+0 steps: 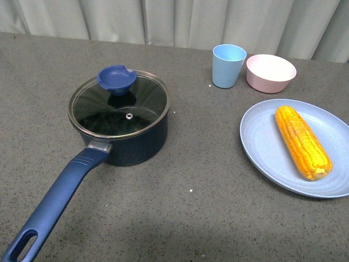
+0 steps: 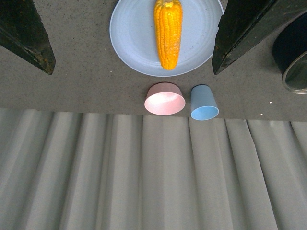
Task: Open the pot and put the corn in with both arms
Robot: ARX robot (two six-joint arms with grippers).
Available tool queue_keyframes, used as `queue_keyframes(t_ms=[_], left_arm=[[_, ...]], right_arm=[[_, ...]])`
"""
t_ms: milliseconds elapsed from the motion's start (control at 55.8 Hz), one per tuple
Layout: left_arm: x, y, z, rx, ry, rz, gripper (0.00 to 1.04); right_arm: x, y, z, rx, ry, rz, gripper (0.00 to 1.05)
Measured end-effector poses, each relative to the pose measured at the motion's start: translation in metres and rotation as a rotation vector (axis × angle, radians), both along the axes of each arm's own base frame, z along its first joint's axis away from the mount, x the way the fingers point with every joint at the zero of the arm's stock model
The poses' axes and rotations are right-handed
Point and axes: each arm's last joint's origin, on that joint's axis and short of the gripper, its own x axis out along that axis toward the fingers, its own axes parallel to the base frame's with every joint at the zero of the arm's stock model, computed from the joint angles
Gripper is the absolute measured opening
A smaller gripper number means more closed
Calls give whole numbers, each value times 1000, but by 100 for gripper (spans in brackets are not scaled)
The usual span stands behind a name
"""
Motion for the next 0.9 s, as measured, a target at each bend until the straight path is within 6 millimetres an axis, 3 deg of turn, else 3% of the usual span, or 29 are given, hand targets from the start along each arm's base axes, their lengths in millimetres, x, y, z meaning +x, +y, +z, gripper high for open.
queue_keyframes(t_ms=[896], left_arm=[[0,0,0,0,0,0,98]], right_arm=[[0,0,0,0,0,0,96]])
